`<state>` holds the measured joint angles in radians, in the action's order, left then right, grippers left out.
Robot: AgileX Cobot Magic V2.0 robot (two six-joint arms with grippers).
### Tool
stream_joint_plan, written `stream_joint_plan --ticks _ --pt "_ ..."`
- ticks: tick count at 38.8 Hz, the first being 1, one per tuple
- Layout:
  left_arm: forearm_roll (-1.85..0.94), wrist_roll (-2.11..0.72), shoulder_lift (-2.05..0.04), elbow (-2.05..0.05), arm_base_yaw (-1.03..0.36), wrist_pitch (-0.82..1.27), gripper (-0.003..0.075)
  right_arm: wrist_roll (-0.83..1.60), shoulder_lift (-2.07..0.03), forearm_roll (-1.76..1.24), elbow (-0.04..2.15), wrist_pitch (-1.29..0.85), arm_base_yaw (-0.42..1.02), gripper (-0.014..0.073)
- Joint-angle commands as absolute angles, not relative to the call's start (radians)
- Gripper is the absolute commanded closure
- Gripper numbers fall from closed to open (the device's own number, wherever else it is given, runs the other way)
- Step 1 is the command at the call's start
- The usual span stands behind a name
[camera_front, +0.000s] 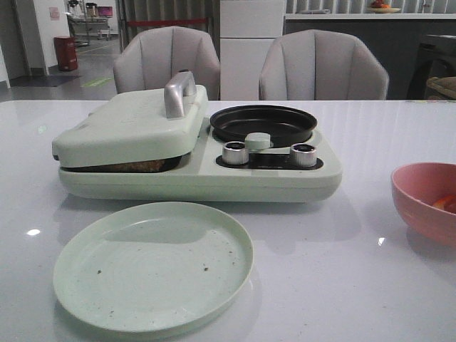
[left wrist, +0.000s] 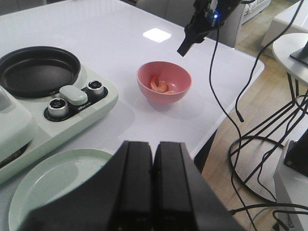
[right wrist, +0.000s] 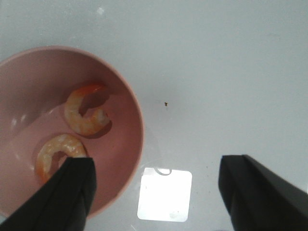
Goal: Make breakfast with bread and shrimp
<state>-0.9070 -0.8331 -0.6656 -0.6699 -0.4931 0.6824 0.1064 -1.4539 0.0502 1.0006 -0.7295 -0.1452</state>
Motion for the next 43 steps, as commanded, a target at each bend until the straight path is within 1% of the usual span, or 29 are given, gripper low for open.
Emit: stream_joint_plan --ticks 1,13,15,18,25,30,34,43 --pt "-0.949 -0.835 -0.664 -0.697 -0.5 0.638 0.062 0.107 -1.483 0.067 1.037 -0.664 -0.146 -0.0029" --pt "-0.949 -0.835 -0.664 -0.697 -0.5 0.638 0.062 0.107 -1.632 0.031 1.037 -0.578 -0.145 -0.0025" --pt "-0.949 -0.835 -0.664 -0.697 -0.5 0.638 0.062 0.107 -1.648 0.03 1.037 -0.572 -0.145 -0.0008" --pt "-0.949 -0.835 -0.664 -0.697 -0.5 0.638 0.062 0.107 -1.664 0.028 1.037 -0.569 -0.145 0.0061" --pt "-0.949 -0.835 -0.664 -0.697 -0.5 0.638 0.062 0.107 -1.672 0.027 1.037 -0.557 -0.145 0.0274" --pt "-0.949 -0.835 -0.664 -0.697 -0.5 0.638 0.062 0.107 -1.672 0.027 1.037 -0.557 -0.145 0.0384" --pt "-0.949 -0.835 -0.664 -0.697 -0.5 0.638 0.062 0.107 -1.672 0.027 1.037 -0.557 -0.145 0.0425" --pt "-0.949 -0.835 -0.664 -0.697 -0.5 0.638 0.062 0.107 -1.672 0.027 1.037 -0.574 -0.145 0.0425"
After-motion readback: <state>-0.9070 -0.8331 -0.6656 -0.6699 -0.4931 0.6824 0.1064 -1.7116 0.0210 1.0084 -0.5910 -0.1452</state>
